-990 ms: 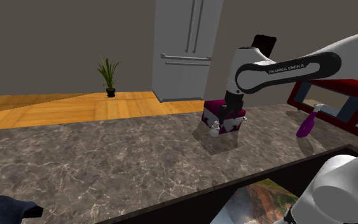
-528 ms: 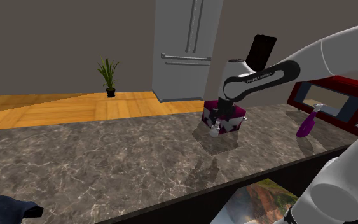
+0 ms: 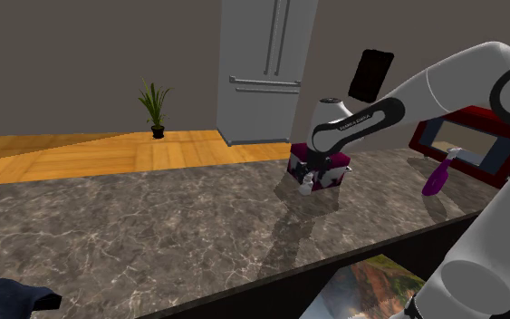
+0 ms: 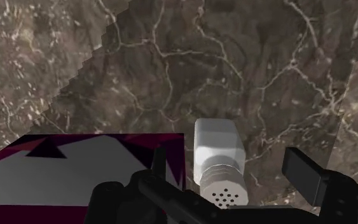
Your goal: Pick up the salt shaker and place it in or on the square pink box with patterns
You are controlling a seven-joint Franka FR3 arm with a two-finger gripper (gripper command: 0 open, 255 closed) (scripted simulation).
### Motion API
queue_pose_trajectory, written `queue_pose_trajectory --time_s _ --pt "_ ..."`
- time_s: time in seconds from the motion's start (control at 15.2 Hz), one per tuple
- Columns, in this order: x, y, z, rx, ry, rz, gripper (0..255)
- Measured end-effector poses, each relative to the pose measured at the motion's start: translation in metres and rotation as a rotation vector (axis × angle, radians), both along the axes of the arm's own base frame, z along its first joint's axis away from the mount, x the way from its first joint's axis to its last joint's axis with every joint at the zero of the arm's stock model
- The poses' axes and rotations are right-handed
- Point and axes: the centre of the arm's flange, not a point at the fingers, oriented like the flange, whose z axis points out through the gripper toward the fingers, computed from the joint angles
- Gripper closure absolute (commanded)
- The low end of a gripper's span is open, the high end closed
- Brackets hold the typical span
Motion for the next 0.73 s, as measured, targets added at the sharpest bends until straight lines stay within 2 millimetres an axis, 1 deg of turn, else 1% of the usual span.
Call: queue_pose_trajectory --time_s 0.13,0.2,0.53,0.59,0.73 --pt "0.0012 -0.0013 -0.0101 0.000 0.000 0.000 0" --pt "0.0013 -0.0012 -0.0121 0.000 0.000 0.000 0" --pt "0.0015 -0.0021 -0.0141 0.000 0.000 0.000 0" --pt "0.0015 -0.0021 -0.0141 0.000 0.000 0.000 255" --pt "0.0017 -0.0019 -0.0138 0.000 -0.001 0.000 255"
